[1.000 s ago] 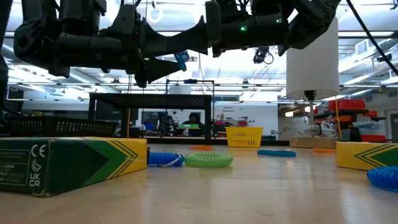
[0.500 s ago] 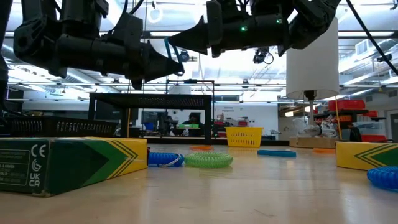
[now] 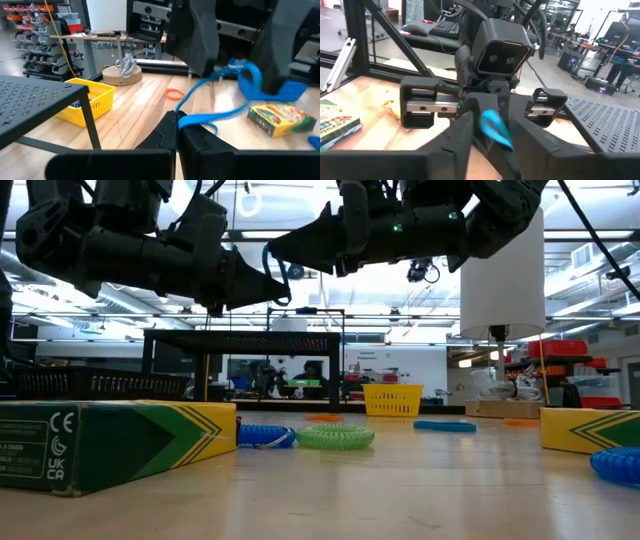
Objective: Pick & Place Office Desk Supplies
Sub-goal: Put the bottom blue rubber band into the black bin
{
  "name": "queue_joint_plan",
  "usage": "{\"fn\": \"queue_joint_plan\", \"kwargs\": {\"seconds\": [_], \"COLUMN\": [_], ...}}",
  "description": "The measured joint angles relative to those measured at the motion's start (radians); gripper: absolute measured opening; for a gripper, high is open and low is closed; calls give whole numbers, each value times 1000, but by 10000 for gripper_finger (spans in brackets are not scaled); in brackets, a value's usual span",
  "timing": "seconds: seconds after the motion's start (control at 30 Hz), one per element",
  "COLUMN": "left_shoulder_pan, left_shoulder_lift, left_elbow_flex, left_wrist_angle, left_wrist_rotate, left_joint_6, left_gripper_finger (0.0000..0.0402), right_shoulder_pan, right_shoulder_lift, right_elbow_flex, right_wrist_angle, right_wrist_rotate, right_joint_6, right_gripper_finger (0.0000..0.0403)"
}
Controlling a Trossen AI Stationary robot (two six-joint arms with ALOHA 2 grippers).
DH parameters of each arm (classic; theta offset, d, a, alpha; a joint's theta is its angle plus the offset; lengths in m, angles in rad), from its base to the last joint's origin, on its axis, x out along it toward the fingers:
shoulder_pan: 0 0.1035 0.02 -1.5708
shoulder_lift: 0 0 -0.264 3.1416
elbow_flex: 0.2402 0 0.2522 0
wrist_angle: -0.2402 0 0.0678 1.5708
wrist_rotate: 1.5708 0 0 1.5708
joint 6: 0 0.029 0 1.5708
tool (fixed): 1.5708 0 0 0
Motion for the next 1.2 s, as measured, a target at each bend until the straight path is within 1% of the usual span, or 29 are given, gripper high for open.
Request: {"fn": "queue_joint_plan", "kwargs": {"seconds": [0.1,0.17,0.23,0.3,0.43,0.5,0.63,0.73,0.97,1.1,1.2], "left_shoulder_pan": [-2,-3,-5,-14,-39,-51,-75,-81,-81,-81,-81], "left_shoulder_lift": [-28,-50,-74,-106,-181,-227,-333,-410,-559,-625,-659], "left_elbow_flex": [0,0,0,0,0,0,0,0,0,0,23], "left_wrist_angle": [-49,-99,-153,-233,-364,-432,-627,-796,-1173,-1349,-1516], "left_wrist_rotate": [-4,-11,-28,-60,-122,-137,-159,-167,-162,-114,-71], "left_joint_6": [2,1,1,0,1,0,-35,-95,-264,-353,-442], "left_gripper_finger": [2,2,2,2,2,2,2,2,2,2,2], "right_shoulder_pan": [6,9,9,10,15,19,26,26,26,26,26], "right_shoulder_lift": [-3,-13,-20,-38,-82,-101,-121,-122,-122,-122,-122], "right_elbow_flex": [0,0,2,1,1,1,1,1,1,1,1], "right_wrist_angle": [1,-10,-6,-53,-149,-224,-355,-434,-510,-545,-568], "right_wrist_rotate": [0,2,4,14,49,69,83,83,86,85,82], "right_joint_6": [-2,-4,1,7,8,10,35,61,106,111,122], "right_gripper_finger": [183,202,214,220,221,222,221,221,221,221,221]}}
